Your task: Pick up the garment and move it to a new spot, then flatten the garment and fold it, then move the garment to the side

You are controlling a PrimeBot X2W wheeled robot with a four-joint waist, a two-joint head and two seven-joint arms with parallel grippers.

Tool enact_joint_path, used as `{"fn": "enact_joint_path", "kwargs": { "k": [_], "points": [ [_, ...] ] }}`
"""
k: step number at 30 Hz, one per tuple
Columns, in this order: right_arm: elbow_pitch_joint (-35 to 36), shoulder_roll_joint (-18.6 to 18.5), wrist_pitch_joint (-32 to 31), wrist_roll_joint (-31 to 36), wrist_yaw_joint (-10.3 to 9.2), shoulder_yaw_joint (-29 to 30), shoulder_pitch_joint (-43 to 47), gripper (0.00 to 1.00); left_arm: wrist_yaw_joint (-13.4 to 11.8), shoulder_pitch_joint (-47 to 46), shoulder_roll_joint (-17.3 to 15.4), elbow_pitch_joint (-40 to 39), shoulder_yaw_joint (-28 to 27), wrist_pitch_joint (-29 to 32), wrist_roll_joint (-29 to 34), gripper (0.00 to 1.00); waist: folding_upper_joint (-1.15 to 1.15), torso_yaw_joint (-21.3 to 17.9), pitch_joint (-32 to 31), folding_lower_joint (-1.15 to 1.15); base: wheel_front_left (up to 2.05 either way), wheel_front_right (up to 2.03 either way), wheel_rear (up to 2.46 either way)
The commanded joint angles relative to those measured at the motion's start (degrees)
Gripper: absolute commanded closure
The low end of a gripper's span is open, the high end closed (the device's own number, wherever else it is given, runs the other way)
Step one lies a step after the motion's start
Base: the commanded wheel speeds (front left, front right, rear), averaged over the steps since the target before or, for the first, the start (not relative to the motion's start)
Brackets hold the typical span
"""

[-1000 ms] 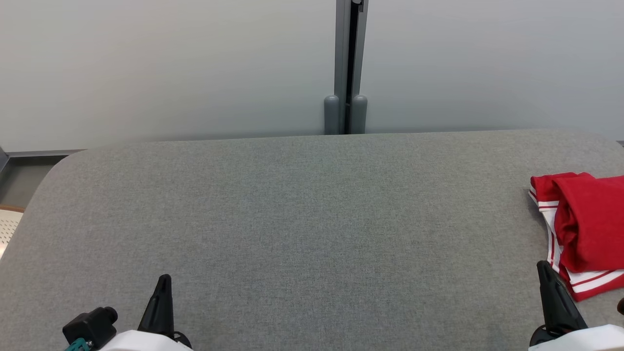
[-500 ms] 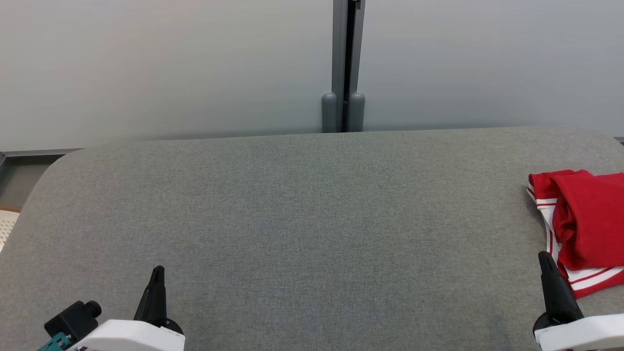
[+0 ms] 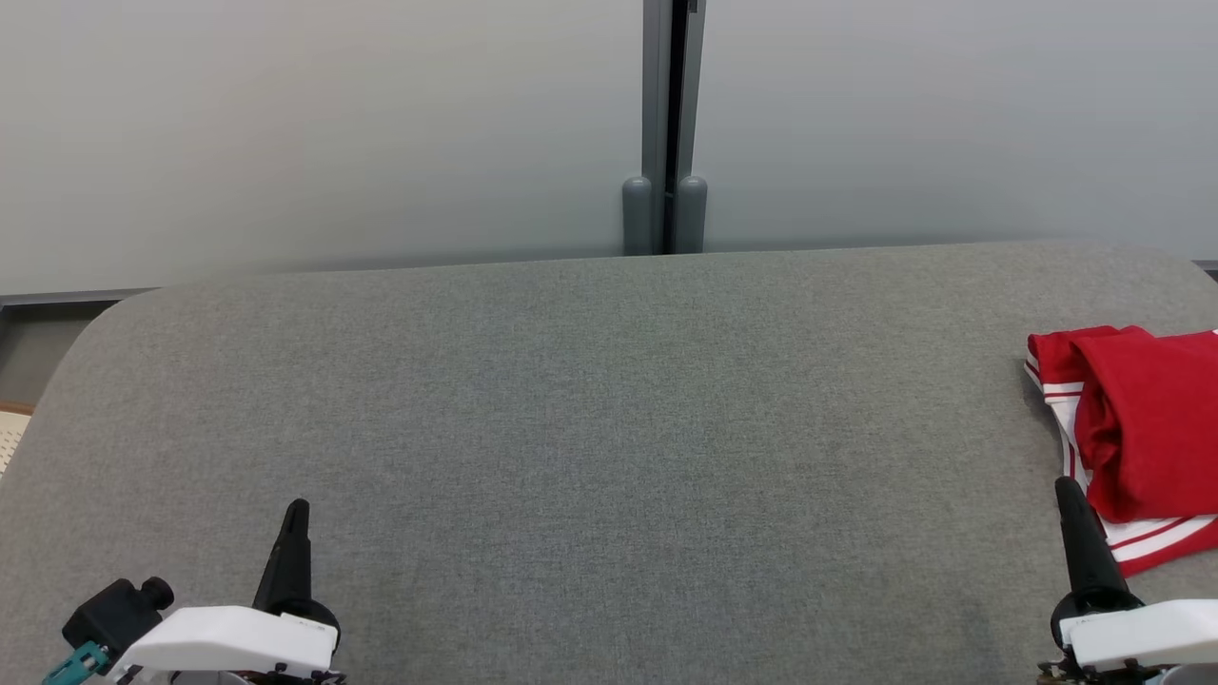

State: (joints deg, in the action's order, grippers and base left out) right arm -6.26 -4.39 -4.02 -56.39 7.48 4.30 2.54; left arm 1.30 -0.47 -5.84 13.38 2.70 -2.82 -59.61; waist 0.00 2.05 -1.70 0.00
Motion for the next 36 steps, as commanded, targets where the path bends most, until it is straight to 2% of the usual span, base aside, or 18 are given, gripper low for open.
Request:
{"fn": "enact_joint_path", "kwargs": {
  "k": [1,36],
  "points": [
    [0.2,-0.2,-0.1,-2.0,0.02,0.2,-1.5,1.0,0.6,-1.6,0.0,-0.5,-0.8,0.5,-1.7,1.0,0.0,0.0,0.0,0.0,0.0,0.0,0.0],
    [-4.4,0.7,-1.5,-21.5,0.02,1.4,-5.8,1.0,3.9,-4.3,1.7,0.1,-5.7,5.6,-19.4,1.0,0.0,-1.0,0.9,0.0,0.0,0.0,0.0]
  ]
}}
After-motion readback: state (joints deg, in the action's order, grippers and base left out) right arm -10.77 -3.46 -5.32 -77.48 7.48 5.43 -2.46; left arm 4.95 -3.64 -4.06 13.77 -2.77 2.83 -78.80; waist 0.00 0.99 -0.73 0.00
